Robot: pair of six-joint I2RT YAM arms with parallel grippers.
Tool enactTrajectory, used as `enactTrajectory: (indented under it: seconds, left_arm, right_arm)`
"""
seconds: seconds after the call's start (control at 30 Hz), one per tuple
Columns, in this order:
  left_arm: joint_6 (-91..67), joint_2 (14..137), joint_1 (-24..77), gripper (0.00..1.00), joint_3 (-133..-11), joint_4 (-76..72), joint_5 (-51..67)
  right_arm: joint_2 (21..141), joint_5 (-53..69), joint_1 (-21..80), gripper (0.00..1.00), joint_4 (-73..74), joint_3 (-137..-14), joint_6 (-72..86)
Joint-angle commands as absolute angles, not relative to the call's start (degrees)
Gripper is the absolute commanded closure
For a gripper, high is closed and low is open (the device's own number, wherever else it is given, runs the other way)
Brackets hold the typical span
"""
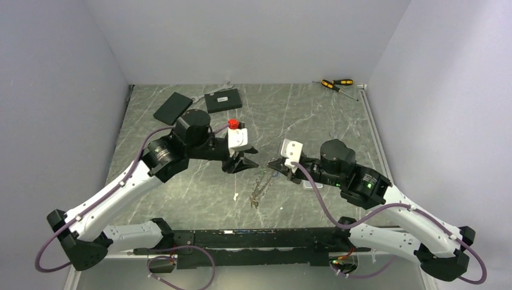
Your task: Put the keys on the keyring
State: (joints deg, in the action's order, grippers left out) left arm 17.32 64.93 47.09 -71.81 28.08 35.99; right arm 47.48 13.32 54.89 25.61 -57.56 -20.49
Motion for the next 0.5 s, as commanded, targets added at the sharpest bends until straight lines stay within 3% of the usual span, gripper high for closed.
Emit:
enactTrajectory:
  seconds: [0.0,0.47]
  left_arm:
    - [18.20,62.45,47.16,0.54,-71.52,24.74,35.42]
    - [14.84,63.86,47.20,0.68,-68.89,18.04,41.44]
  right_arm:
    - [44.72,14.91,54.93,1.00,18.46,-57.73,-21.45]
    - [42.98,15.73,54.93,1.00,15.97,-56.87,-20.06]
